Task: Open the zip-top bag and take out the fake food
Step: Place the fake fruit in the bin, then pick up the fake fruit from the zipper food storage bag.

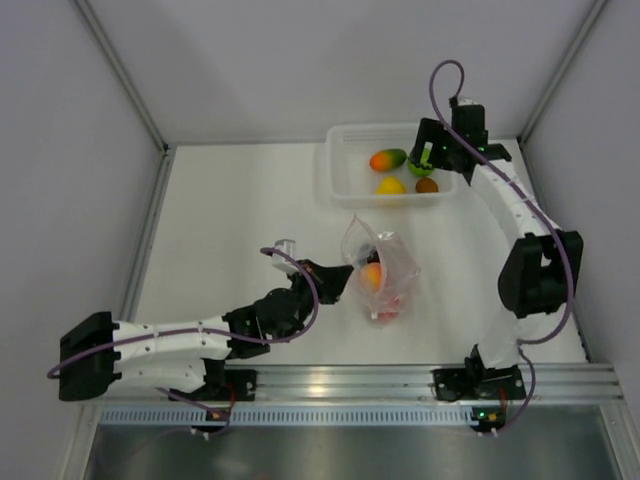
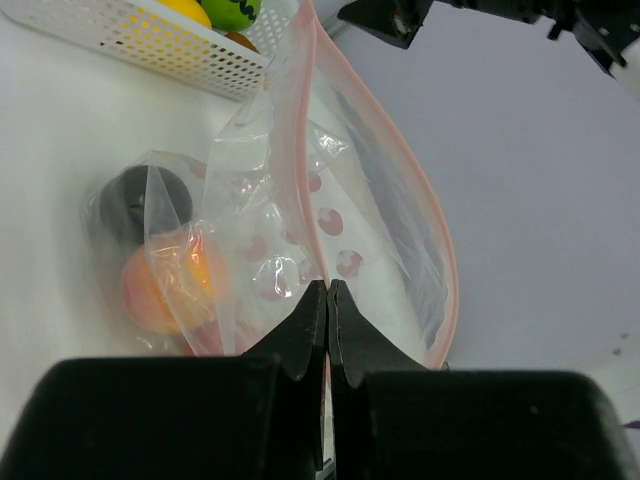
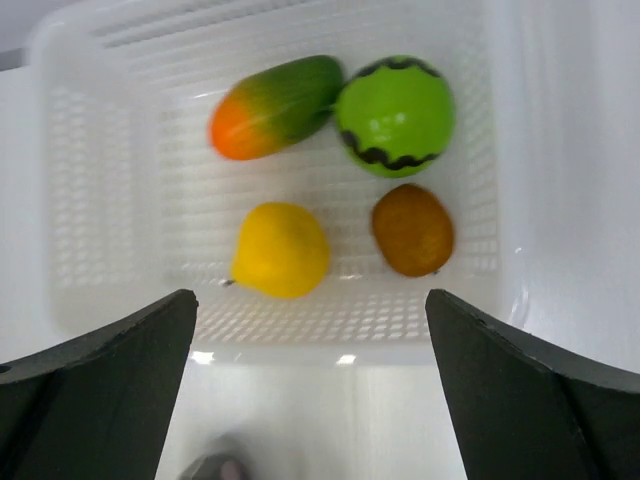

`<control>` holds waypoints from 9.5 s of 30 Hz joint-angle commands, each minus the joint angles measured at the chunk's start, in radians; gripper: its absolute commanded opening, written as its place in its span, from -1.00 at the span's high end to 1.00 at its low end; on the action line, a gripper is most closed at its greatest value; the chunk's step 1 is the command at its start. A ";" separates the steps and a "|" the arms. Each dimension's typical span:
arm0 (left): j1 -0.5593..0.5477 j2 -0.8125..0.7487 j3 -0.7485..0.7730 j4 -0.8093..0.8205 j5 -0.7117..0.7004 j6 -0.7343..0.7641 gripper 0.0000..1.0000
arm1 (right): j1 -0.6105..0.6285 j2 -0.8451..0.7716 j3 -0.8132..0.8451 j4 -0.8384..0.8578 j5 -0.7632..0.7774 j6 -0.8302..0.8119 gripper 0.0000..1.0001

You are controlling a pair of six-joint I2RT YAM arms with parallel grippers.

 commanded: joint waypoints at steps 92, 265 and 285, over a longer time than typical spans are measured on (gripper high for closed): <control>-0.038 -0.030 0.153 0.020 0.079 0.034 1.00 | 0.785 -0.614 -0.456 -0.396 0.573 0.383 0.57; -0.179 -0.194 0.035 -0.107 -0.154 0.037 1.00 | 0.995 -0.453 -0.761 0.030 0.400 0.504 0.14; -0.179 -0.181 0.055 -0.122 -0.143 0.050 1.00 | 0.994 -0.516 -0.773 -0.117 0.509 0.553 0.40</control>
